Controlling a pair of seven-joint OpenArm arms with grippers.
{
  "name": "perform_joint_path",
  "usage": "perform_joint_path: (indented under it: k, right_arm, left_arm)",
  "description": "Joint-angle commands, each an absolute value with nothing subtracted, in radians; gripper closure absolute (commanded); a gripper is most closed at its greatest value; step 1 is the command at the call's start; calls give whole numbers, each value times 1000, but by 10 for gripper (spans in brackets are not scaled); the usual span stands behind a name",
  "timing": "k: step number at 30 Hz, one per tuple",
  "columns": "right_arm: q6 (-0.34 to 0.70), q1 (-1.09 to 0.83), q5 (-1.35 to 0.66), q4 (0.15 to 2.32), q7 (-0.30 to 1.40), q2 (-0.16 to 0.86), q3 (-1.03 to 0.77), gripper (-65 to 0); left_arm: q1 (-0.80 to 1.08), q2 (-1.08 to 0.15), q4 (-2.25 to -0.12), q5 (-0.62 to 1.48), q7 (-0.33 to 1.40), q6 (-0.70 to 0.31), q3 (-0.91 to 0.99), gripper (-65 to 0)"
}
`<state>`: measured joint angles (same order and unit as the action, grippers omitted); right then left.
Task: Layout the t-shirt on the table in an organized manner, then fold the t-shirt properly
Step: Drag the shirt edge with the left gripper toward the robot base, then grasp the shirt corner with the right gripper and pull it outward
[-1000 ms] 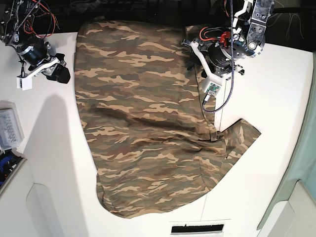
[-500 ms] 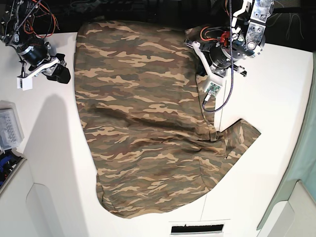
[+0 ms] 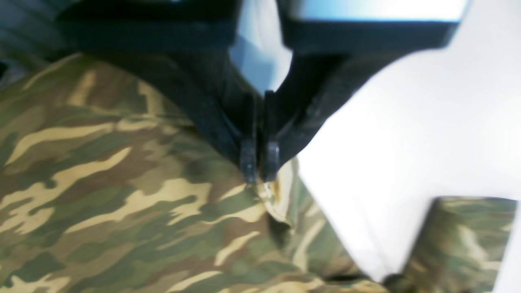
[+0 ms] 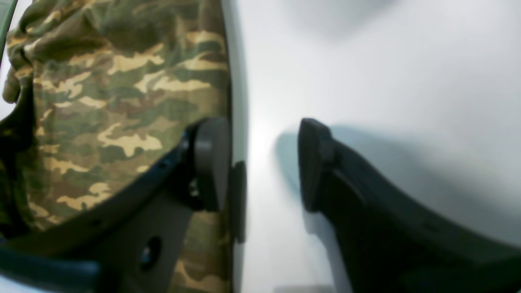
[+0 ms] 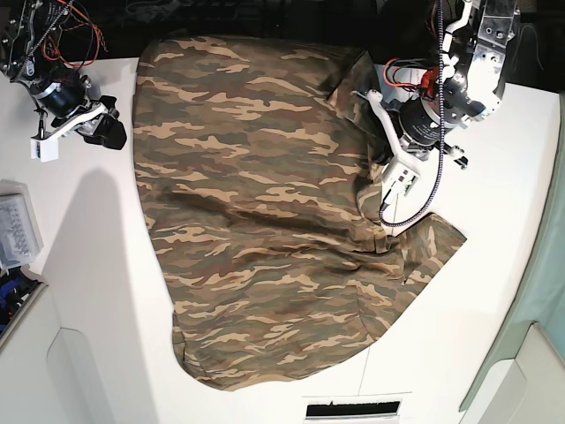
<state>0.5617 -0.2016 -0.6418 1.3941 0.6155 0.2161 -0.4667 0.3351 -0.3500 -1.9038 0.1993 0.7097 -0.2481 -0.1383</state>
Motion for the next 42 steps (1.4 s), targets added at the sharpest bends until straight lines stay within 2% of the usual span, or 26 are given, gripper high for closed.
perform_joint_path:
  k: [1, 9, 12, 15, 17, 19, 22, 25, 29, 33, 36, 38, 42]
  right_arm:
    - [571, -194, -657, 1408, 594, 230, -471, -278]
    - [570, -194, -628, 1408, 568, 230, -471, -278]
    - [569, -194, -628, 1408, 567, 231, -471, -278]
    - [568, -191, -630, 1408, 564, 233, -471, -279]
    - [561, -191, -632, 1408, 556, 236, -477, -282]
    - [555, -189, -651, 1408, 557, 239, -503, -330]
    - [554, -186, -696, 1408, 563, 240, -571, -406]
    - [554, -187, -716, 1408, 625, 249, -607, -408]
    - [566, -209, -749, 1408, 698, 249, -583, -407]
    - [578, -234, -770, 1408, 697, 248, -509, -405]
    - [578, -233, -767, 1408, 690, 243, -426, -404]
    - [577, -233, -765, 1408, 667, 237, -367, -347]
    - [577, -222, -710, 1408, 650, 220, -292, -120]
  left_arm:
    - [331, -372, -1921, 201, 696, -247, -136, 0]
    - [359, -452, -1915, 202, 722, -246, -77, -3]
    - [396, -451, -1913, 201, 722, -246, -2, -93]
    - [423, -451, -1885, 201, 722, -193, 77, -190]
    - [428, -451, -1846, 201, 722, -174, 121, -226]
    - [430, -451, -1819, 213, 720, -176, 152, -229]
    - [435, -451, -1821, 297, 720, -229, 179, -229]
    - [435, -450, -1830, 446, 707, -315, 186, -228]
    - [432, -398, -1832, 635, 699, -506, 183, -228]
    - [432, -297, -1830, 622, 698, -521, 182, -228]
    - [429, -265, -1803, 577, 678, -519, 182, -228]
    - [416, -265, -1765, 554, 665, -502, 182, -228]
    - [363, -266, -1666, 533, 667, -482, 182, -227]
